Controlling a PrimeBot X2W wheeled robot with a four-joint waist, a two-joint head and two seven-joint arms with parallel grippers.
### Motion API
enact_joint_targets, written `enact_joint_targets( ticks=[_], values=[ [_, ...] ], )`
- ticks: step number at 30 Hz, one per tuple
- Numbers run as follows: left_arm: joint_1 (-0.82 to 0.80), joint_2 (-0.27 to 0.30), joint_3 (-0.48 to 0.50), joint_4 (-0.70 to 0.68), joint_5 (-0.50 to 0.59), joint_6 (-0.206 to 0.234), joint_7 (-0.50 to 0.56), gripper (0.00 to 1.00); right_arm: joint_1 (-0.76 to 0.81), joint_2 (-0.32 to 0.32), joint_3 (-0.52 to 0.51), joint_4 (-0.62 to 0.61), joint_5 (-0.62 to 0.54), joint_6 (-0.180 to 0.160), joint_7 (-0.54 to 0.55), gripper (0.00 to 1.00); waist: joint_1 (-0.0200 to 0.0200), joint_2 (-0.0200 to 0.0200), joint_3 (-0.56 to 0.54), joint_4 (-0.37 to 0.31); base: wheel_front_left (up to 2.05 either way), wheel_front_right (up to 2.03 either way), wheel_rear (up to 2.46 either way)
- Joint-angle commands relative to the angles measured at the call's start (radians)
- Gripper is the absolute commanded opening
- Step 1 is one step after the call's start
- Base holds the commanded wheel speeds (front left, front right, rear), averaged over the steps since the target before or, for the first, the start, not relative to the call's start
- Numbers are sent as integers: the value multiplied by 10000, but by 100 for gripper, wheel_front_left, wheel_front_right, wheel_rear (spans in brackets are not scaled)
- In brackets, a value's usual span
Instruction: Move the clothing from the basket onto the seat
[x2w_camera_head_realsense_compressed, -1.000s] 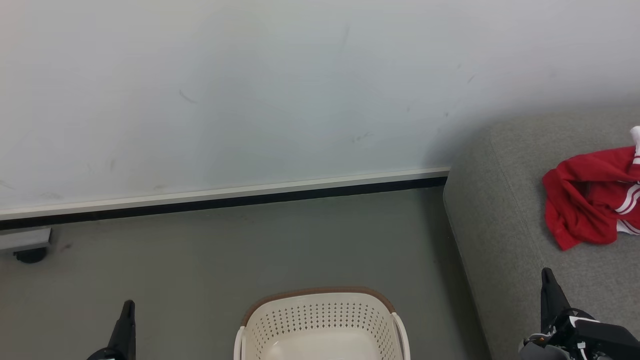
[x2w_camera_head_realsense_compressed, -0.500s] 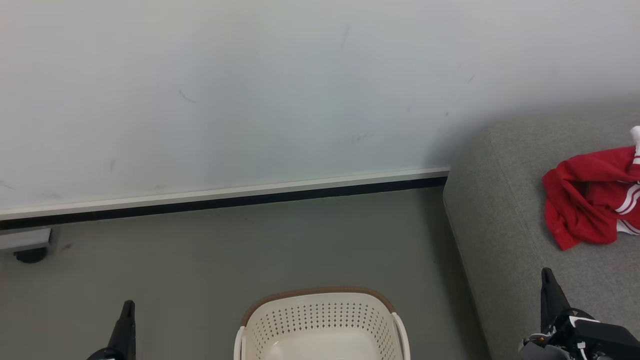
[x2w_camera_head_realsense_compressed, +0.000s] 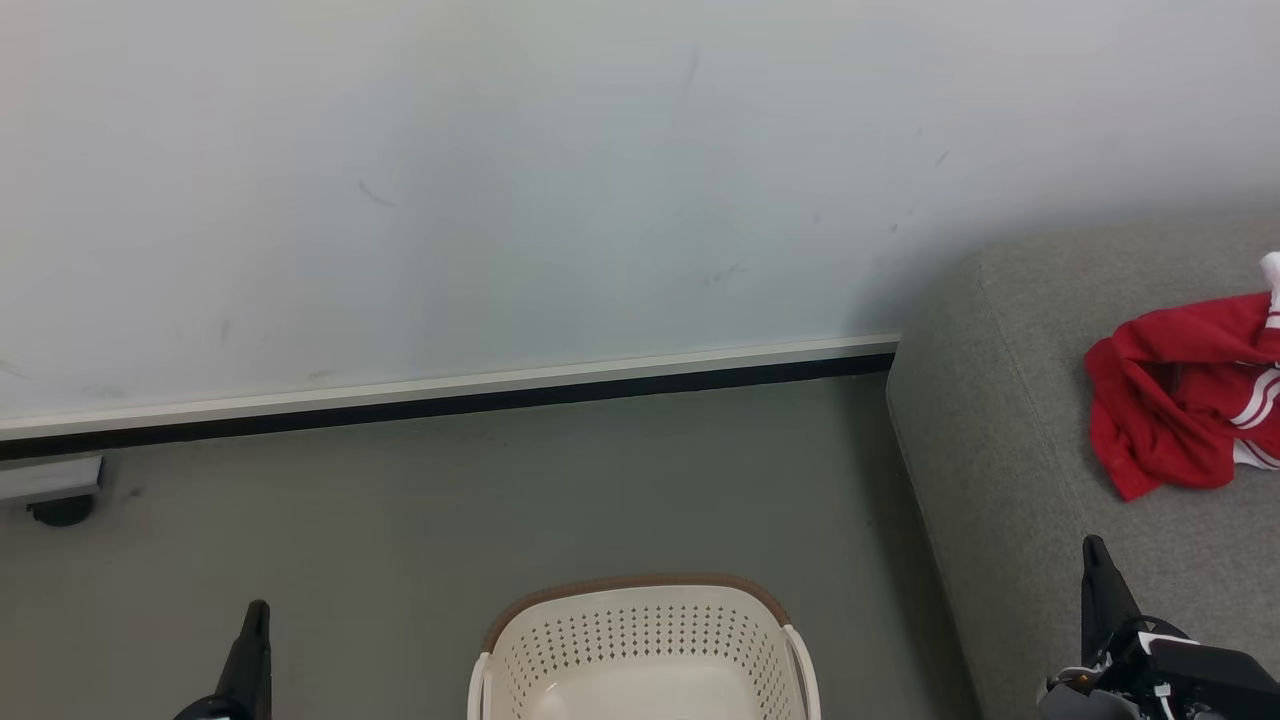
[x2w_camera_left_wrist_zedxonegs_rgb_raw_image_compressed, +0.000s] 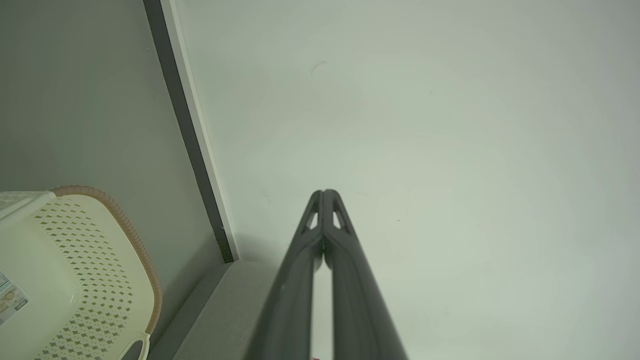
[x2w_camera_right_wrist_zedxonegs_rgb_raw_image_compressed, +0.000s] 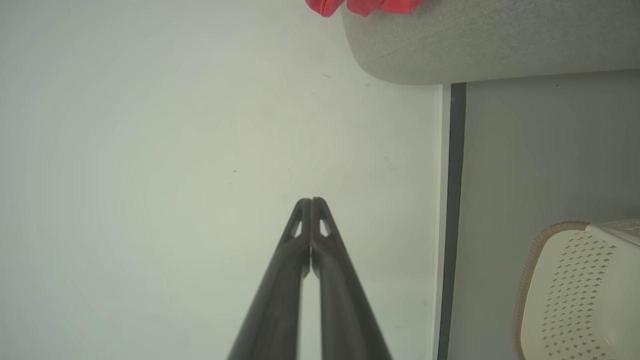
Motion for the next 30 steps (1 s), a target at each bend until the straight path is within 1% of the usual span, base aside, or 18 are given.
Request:
enact_joint_targets(
  ticks=[1,30],
  values=[
    [-59,-2,28,29,-102,-62,22,0,-3,-69,34,-43,71,4,-24,0,0,0,0,0,0,0,0],
    [-59,-2,30,28,-102,-62,21,0,-3,-94,67,-51,90,4,-48,0,0,0,0,0,0,0,0]
  ],
)
